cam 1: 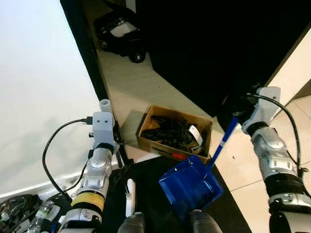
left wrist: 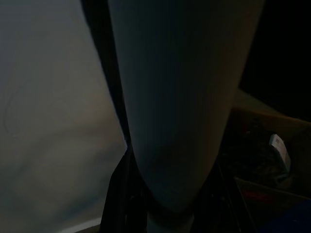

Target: Sweep floor

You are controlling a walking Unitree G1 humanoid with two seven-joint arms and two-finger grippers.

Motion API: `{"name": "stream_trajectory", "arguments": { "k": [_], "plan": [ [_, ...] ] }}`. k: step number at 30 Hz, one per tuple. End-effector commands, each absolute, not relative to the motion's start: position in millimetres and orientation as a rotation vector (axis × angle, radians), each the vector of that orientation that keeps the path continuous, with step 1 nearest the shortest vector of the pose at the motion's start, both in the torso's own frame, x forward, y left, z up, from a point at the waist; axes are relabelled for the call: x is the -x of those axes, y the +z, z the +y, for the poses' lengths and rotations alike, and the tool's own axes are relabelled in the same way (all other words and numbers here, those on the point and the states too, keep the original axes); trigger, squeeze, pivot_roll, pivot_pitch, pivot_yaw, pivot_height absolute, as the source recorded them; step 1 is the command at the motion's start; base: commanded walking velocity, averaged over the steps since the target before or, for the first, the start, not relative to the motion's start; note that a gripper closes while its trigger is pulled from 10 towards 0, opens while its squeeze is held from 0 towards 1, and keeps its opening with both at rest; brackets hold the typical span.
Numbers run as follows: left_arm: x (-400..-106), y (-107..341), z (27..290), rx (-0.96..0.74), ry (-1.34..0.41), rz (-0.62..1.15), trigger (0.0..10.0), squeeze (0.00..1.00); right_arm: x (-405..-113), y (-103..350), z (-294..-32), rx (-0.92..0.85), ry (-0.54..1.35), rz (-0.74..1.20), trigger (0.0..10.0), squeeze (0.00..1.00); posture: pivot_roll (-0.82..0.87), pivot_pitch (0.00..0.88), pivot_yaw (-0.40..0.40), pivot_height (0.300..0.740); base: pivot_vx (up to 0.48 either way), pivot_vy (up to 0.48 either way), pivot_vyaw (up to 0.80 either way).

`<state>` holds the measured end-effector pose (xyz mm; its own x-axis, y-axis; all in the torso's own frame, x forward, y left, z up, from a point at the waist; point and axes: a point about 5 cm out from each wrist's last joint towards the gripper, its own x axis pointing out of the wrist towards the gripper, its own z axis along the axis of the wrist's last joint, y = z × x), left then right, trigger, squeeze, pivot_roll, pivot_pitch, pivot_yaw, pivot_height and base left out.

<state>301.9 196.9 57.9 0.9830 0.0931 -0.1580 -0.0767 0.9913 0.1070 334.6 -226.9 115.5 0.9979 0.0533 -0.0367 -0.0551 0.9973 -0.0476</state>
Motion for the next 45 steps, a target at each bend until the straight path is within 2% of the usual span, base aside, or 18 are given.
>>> {"name": "stream_trajectory", "arguments": {
  "k": [1, 3, 4, 15, 22, 34, 45],
  "plan": [
    [-293.0, 41.4, 195.9, -0.136, 0.070, 0.238, 10.0, 0.00, -328.5, 108.2, -237.0, 0.101, 0.026, 0.078, 10.0, 0.00, -0.02, 0.041, -0.021, 0.740, 0.000, 0.000, 0.00],
    [-293.0, 41.4, 195.9, -0.136, 0.070, 0.238, 10.0, 0.00, -328.5, 108.2, -237.0, 0.101, 0.026, 0.078, 10.0, 0.00, -0.02, 0.041, -0.021, 0.740, 0.000, 0.000, 0.00],
    [-294.0, 42.5, 194.7, -0.137, 0.065, 0.231, 10.0, 0.00, -325.2, 107.6, -246.3, 0.140, 0.000, 0.082, 10.0, 0.00, -0.02, 0.040, -0.018, 0.740, 0.000, 0.000, 0.00],
    [-295.4, 43.8, 192.0, -0.135, 0.047, 0.217, 10.0, 0.00, -317.0, 116.8, -282.1, 0.205, -0.092, 0.078, 10.0, 0.00, -0.03, 0.051, -0.009, 0.740, 0.000, 0.000, 0.00],
    [-297.3, 47.2, 190.3, -0.110, 0.040, 0.198, 10.0, 0.00, -317.4, 130.0, -294.2, 0.165, -0.158, 0.011, 10.0, 0.00, -0.03, 0.059, -0.009, 0.740, 0.000, 0.000, 0.00],
    [-299.3, 48.7, 185.6, -0.095, 0.014, 0.198, 10.0, 0.00, -310.1, 106.4, -283.0, -0.031, -0.259, 0.020, 10.0, 0.00, -0.02, 0.073, -0.007, 0.740, 0.000, 0.000, 0.00],
    [-296.8, 44.9, 185.4, -0.111, -0.003, 0.220, 10.0, 0.00, -299.7, 83.3, -275.6, -0.049, -0.273, 0.084, 10.0, 0.00, -0.02, 0.081, -0.006, 0.740, 0.000, 0.000, 0.00]
  ]
}}
